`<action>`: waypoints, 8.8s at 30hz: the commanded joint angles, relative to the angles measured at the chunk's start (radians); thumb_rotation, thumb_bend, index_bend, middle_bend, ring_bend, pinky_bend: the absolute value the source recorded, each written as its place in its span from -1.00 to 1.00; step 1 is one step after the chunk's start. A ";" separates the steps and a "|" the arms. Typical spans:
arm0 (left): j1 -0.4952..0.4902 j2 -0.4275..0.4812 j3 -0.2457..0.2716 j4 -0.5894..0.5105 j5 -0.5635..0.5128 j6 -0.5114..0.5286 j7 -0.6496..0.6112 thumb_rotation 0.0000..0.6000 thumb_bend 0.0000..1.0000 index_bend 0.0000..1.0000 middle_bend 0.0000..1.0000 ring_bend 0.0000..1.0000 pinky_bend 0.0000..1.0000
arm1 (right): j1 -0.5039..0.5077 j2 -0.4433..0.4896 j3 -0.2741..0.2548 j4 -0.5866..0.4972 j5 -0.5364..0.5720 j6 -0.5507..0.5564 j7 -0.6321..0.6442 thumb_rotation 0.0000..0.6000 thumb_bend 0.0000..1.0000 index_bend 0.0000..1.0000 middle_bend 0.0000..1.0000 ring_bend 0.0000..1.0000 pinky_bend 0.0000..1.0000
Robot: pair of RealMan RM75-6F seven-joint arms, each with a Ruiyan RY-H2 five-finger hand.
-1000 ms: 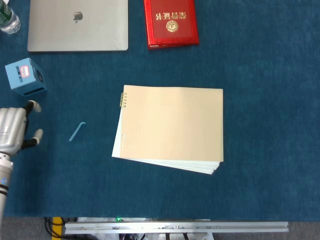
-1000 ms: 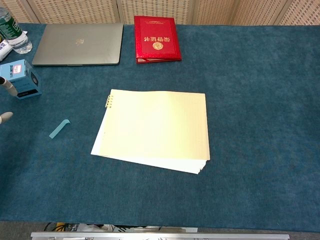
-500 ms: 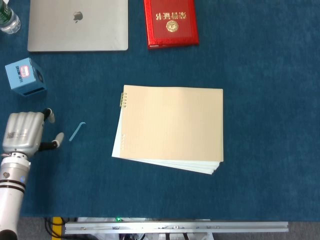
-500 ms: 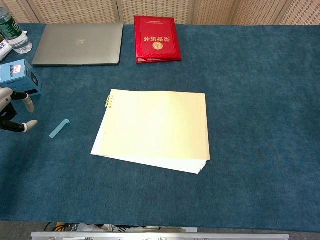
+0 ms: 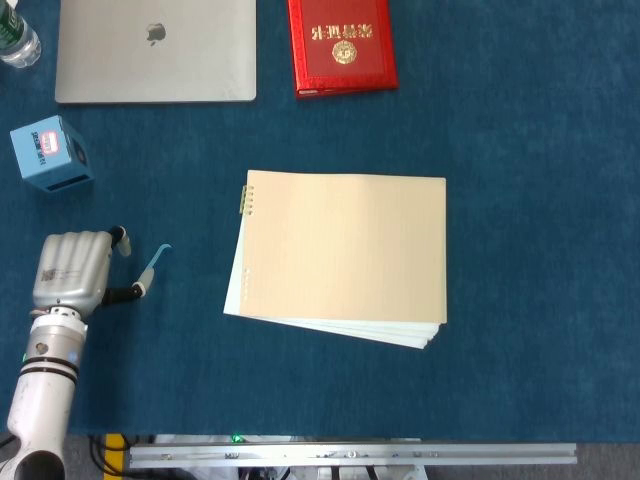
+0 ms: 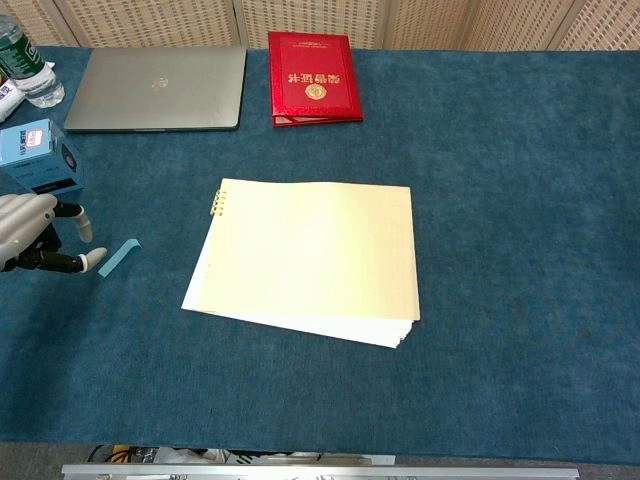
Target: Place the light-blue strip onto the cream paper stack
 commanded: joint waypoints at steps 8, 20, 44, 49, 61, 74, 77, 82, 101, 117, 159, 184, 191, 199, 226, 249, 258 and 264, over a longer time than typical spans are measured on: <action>-0.017 -0.040 -0.004 0.025 -0.040 0.010 -0.005 0.33 -0.43 -0.24 0.94 1.00 1.00 | -0.012 0.002 -0.007 0.009 0.006 0.009 0.015 1.00 -0.36 -0.09 0.01 -0.05 0.01; -0.029 -0.056 0.004 0.021 -0.049 0.019 -0.017 0.78 -0.43 -0.33 0.95 1.00 1.00 | -0.021 0.003 -0.011 0.018 0.011 0.014 0.028 1.00 -0.36 -0.09 0.01 -0.04 0.01; -0.022 -0.172 -0.009 0.067 -0.116 0.102 -0.005 0.85 -0.43 -0.30 0.96 1.00 1.00 | -0.026 0.008 -0.017 0.036 0.011 0.006 0.059 1.00 -0.36 -0.09 0.01 -0.02 0.01; -0.024 -0.192 -0.020 0.086 -0.127 0.111 -0.003 0.86 -0.43 -0.30 0.96 1.00 1.00 | -0.029 0.006 -0.019 0.043 0.013 0.006 0.066 1.00 -0.36 -0.09 0.02 -0.02 0.01; -0.027 -0.225 -0.030 0.118 -0.155 0.130 0.023 0.90 -0.43 -0.28 0.97 1.00 1.00 | -0.034 0.007 -0.020 0.050 0.016 0.007 0.073 1.00 -0.36 -0.09 0.01 -0.01 0.03; -0.023 -0.235 -0.032 0.120 -0.149 0.135 0.019 0.90 -0.41 -0.16 1.00 1.00 1.00 | -0.033 0.007 -0.020 0.046 0.019 0.001 0.067 1.00 -0.36 -0.09 0.01 -0.01 0.03; -0.024 -0.241 -0.033 0.125 -0.151 0.132 0.019 0.90 -0.40 -0.13 1.00 1.00 1.00 | -0.034 0.008 -0.020 0.045 0.020 0.002 0.067 1.00 -0.36 -0.09 0.02 -0.01 0.03; -0.025 -0.252 -0.040 0.138 -0.158 0.130 0.020 0.96 -0.39 -0.12 1.00 1.00 1.00 | -0.037 0.009 -0.020 0.044 0.022 0.004 0.067 1.00 -0.36 -0.09 0.01 -0.01 0.03; -0.026 -0.273 -0.048 0.158 -0.168 0.127 0.023 1.00 -0.26 0.00 1.00 1.00 1.00 | -0.039 0.006 -0.020 0.053 0.027 -0.002 0.077 1.00 -0.36 -0.09 0.01 0.00 0.03; -0.031 -0.281 -0.060 0.175 -0.182 0.112 0.016 1.00 -0.15 0.05 1.00 1.00 1.00 | -0.039 0.005 -0.019 0.050 0.028 -0.004 0.073 1.00 -0.36 -0.09 0.01 0.00 0.03; -0.120 -0.102 -0.027 0.046 -0.063 -0.047 0.036 1.00 -0.11 0.15 1.00 1.00 1.00 | -0.043 -0.005 -0.017 0.061 0.023 0.007 0.083 1.00 -0.36 -0.09 0.02 0.00 0.03; -0.477 -0.193 -0.004 -0.041 -0.237 -0.112 0.472 1.00 -0.11 0.15 1.00 1.00 1.00 | -0.059 -0.012 -0.025 0.073 0.019 0.019 0.108 1.00 -0.36 -0.09 0.01 0.01 0.03; -0.554 -0.252 -0.014 0.012 -0.319 -0.101 0.532 1.00 -0.11 0.14 1.00 1.00 1.00 | -0.071 -0.005 -0.027 0.074 0.019 0.033 0.121 1.00 -0.36 -0.09 0.01 0.01 0.03; -0.611 -0.284 -0.015 0.064 -0.387 -0.083 0.557 1.00 -0.11 0.12 1.00 1.00 1.00 | -0.080 -0.003 -0.028 0.080 0.016 0.040 0.134 1.00 -0.36 -0.09 0.01 0.01 0.03; -0.600 -0.188 0.023 0.002 -0.295 -0.059 0.355 1.00 -0.12 -0.32 1.00 1.00 1.00 | -0.081 -0.008 -0.023 0.081 0.017 0.038 0.127 1.00 -0.36 -0.09 0.02 0.03 0.03; -0.605 -0.233 0.044 0.010 -0.214 -0.113 0.269 1.00 -0.12 -0.41 1.00 1.00 1.00 | -0.088 -0.015 -0.023 0.093 0.018 0.045 0.140 1.00 -0.36 -0.09 0.01 0.03 0.03; -0.605 -0.228 0.051 -0.002 -0.173 -0.146 0.221 1.00 -0.12 -0.64 1.00 1.00 1.00 | -0.089 -0.020 -0.023 0.103 0.020 0.040 0.148 1.00 -0.36 -0.09 0.02 0.04 0.03; -0.581 -0.196 0.047 -0.037 -0.091 -0.153 0.134 1.00 -0.12 -0.66 1.00 1.00 1.00 | -0.090 -0.021 -0.022 0.106 0.021 0.042 0.148 1.00 -0.36 -0.09 0.01 0.04 0.03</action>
